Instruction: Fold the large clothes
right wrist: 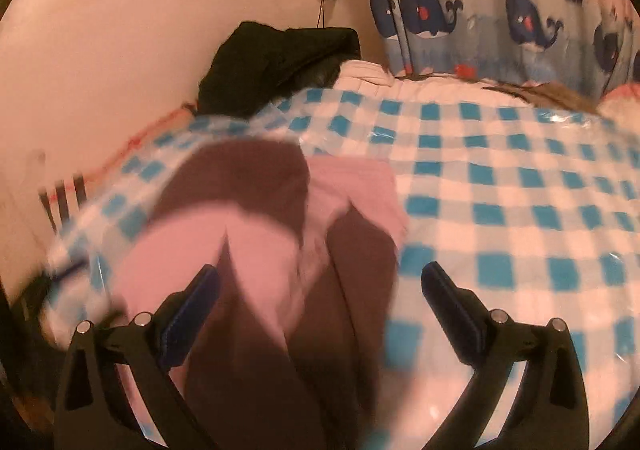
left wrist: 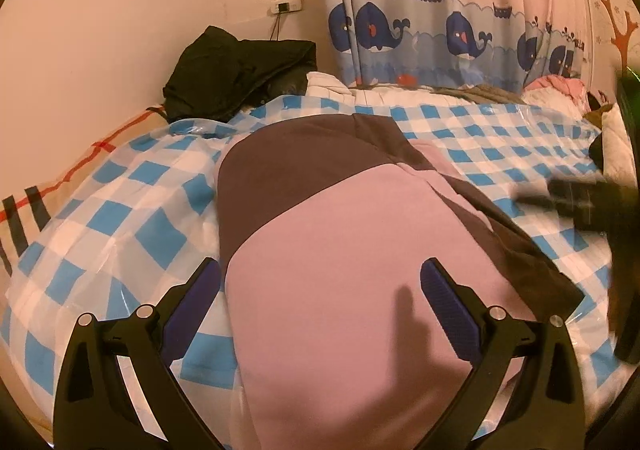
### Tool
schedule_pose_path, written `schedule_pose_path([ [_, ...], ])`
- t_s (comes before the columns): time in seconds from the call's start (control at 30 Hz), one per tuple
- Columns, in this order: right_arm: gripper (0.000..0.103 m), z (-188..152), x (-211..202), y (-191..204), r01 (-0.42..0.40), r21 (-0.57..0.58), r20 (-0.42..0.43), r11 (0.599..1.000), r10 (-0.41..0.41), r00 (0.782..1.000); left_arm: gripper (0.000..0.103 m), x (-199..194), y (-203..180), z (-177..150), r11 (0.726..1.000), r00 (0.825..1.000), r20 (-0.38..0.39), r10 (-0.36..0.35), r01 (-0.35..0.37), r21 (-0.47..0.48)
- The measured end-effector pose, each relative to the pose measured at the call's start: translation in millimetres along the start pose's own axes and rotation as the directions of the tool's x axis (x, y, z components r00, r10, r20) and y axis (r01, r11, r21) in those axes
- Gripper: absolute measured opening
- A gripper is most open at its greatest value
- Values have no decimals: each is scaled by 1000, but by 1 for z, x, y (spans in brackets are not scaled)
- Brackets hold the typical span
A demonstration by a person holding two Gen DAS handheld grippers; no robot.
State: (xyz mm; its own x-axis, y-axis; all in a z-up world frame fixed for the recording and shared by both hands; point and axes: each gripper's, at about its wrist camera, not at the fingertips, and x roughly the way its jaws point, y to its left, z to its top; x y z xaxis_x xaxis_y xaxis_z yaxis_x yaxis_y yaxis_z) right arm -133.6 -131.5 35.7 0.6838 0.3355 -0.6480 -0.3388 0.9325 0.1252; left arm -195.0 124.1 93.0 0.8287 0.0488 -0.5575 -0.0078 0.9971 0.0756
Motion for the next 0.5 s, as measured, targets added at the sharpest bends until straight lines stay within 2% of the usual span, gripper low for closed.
schedule_pose_path([
  [0.03, 96, -11, 9, -1, 14, -6, -48, 1000, -15, 999, 96, -4, 1, 1, 1000, 1000, 9, -3, 3, -6],
  [0.07, 96, -25, 23, -8, -1, 23, -119, 1000, 4, 993, 96, -5, 1, 1, 1000, 1000, 13, -5, 5, -6],
  [0.13, 96, -34, 31, -25, -40, 151, -170, 988, 66, 983, 96, -9, 1, 1, 1000, 1000, 18, -9, 9, -1],
  [0.23, 96, -25, 7, -15, 1, 94, -108, 996, 9, 994, 96, -11, 2, -1, 1000, 1000, 15, -4, 3, 14],
  [0.37, 96, -24, -37, 15, 14, 15, -18, 1000, -14, 1000, 96, -11, 4, 0, 1000, 1000, -26, -4, 5, 14],
  [0.5, 96, -26, -57, 40, 40, 1, -1, 999, -40, 999, 96, -12, 4, 2, 1000, 997, -74, -28, 28, -7],
])
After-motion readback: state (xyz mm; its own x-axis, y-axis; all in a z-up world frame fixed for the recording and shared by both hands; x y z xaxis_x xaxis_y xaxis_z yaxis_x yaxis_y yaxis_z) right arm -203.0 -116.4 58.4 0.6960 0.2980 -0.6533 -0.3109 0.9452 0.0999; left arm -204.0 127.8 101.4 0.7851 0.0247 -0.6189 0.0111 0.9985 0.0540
